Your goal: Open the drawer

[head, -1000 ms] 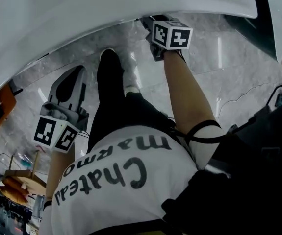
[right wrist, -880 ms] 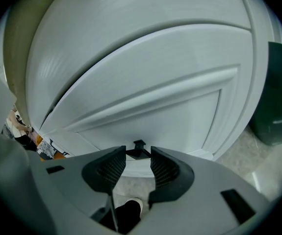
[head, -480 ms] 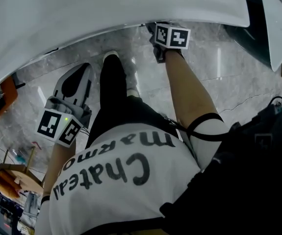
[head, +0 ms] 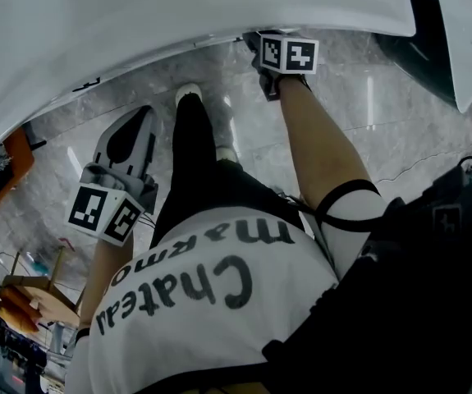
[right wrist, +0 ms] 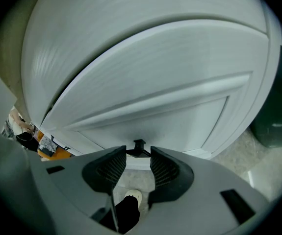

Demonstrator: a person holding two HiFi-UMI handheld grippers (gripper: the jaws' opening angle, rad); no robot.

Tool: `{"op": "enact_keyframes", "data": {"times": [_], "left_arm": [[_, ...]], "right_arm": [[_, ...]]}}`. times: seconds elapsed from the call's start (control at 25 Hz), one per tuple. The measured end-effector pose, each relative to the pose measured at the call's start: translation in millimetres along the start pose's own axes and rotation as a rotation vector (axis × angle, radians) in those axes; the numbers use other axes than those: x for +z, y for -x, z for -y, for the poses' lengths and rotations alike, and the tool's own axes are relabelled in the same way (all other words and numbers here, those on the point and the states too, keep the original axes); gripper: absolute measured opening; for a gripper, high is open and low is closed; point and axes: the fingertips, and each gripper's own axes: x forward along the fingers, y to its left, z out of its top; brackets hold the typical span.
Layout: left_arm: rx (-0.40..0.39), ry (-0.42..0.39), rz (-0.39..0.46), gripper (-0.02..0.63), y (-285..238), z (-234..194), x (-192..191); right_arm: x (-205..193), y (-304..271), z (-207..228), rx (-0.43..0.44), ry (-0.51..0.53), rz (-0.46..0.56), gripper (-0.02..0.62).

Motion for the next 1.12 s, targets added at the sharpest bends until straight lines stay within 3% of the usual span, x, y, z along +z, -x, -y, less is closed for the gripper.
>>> {"op": "enact_keyframes", "data": {"times": [0.28,0.52,1.12], "left_arm": [[0.004,-0.005,0.001,0.009,6.9,2.8,-2.2],[0.001,-0.012,0.009,0.008,7.3,10.0,-3.3],[-0.009,-0.013,0.007,0.009,10.6,23.0,-12.5]], "right_arm": [[-22.2,8.6,-4.5,0.014,0.025,-0.073,0.158],[-31.3,17.5,-3.2,0.012,0.004,-0.043,0.16],[-57.7,29.4,-6.3,0.012,0.009,-0.076,0.16]]}}
